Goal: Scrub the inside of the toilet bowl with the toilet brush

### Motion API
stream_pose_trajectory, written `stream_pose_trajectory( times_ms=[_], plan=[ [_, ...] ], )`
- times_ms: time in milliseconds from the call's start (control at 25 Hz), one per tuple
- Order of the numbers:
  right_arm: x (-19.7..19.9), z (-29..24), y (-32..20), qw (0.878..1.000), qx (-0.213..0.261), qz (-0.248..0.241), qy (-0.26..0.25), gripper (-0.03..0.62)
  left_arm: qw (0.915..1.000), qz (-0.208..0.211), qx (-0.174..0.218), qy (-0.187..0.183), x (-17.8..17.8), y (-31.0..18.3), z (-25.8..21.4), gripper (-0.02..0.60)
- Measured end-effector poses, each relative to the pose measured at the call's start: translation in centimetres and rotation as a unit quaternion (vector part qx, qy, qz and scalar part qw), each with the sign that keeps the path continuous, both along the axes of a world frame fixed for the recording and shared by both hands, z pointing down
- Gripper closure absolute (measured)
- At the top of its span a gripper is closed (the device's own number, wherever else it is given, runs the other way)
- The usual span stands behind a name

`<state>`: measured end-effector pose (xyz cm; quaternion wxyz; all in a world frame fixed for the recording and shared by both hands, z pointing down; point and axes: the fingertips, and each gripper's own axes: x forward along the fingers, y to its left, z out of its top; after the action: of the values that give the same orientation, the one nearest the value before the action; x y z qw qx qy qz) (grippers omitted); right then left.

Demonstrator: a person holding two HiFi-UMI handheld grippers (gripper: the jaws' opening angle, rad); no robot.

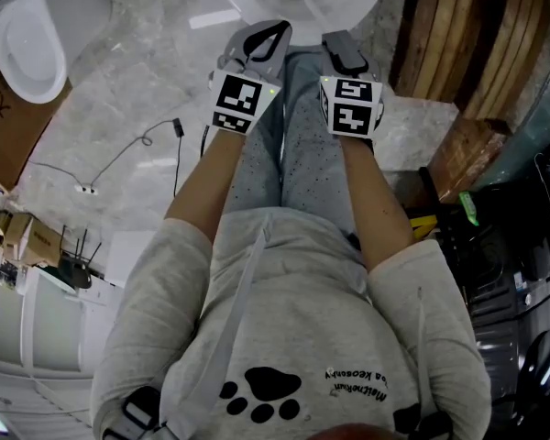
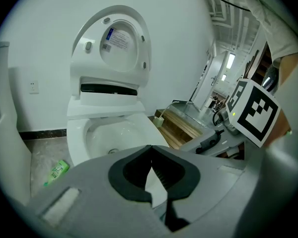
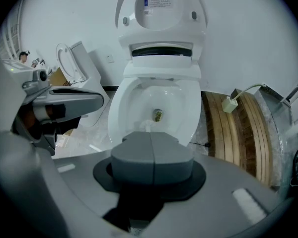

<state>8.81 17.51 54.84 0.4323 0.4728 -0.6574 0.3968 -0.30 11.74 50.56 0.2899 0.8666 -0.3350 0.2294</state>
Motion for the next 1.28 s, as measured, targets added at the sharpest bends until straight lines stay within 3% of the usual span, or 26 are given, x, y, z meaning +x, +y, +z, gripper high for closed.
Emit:
stream_pose_trajectory(
  times_ms=[600, 1280],
  plan=[
    [-3.1, 0.3, -2.4, 0.999, -0.003, -0.038, -0.004, 0.441, 0.9993, -0.035, -0.009, -0.004, -3.0, -1.9, 0.9, 0.583],
    [-5.4, 0.3, -6.8, 0.994, 0.011, -0.111, -0.012, 0.442, 0.9989, -0.043, -0.017, -0.006, -3.4, -4.5, 1.6, 0.583]
  ],
)
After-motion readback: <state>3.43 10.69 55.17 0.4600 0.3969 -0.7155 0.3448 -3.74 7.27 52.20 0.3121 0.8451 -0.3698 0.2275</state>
